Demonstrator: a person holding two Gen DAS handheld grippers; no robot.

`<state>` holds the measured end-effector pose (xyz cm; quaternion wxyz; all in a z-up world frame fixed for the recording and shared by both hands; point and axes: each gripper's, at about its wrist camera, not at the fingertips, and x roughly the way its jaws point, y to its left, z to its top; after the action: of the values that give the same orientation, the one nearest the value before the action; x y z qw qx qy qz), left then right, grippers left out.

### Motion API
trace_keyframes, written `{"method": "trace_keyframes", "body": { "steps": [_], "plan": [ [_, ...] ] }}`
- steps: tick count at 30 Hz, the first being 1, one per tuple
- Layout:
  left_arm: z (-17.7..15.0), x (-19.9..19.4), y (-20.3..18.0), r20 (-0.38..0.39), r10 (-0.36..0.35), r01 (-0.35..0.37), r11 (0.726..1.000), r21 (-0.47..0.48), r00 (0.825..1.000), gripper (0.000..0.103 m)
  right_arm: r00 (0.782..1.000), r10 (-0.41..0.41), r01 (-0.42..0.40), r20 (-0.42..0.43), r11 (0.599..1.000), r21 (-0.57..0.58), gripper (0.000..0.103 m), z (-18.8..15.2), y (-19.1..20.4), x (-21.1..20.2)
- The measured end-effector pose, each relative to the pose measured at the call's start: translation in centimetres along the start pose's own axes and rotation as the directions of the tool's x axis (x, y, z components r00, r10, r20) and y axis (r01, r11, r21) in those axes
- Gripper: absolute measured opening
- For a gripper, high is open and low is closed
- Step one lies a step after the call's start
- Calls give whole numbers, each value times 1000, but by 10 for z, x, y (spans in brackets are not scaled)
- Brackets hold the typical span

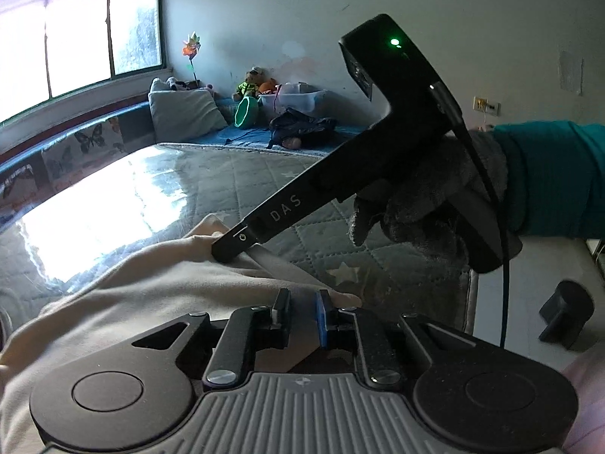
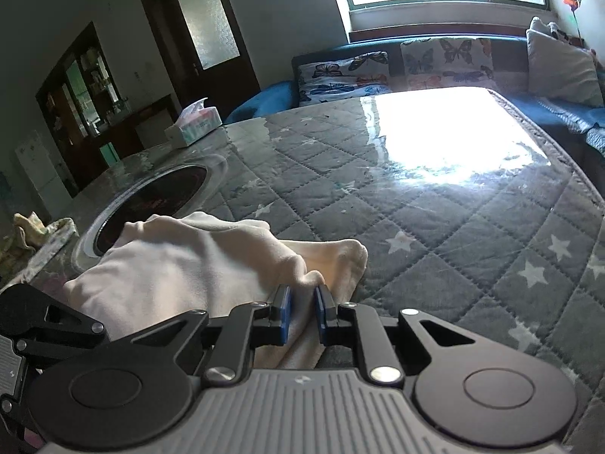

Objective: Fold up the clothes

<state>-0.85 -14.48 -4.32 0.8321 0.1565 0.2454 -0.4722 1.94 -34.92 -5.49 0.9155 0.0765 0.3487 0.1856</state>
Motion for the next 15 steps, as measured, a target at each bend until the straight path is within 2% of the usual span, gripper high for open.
{"method": "trace_keyframes", "body": {
  "steps": [9,15],
  "plan": [
    [1,0,-1,15,-53,54,991,-121,998,15,997,-74,73,-8,993,-94,13,8,10,0],
    [-3,2,-10,23,-84,87,979,-185,996,15,997,-66,71,40,990,-126,13,12,19,-19]
  ]
}}
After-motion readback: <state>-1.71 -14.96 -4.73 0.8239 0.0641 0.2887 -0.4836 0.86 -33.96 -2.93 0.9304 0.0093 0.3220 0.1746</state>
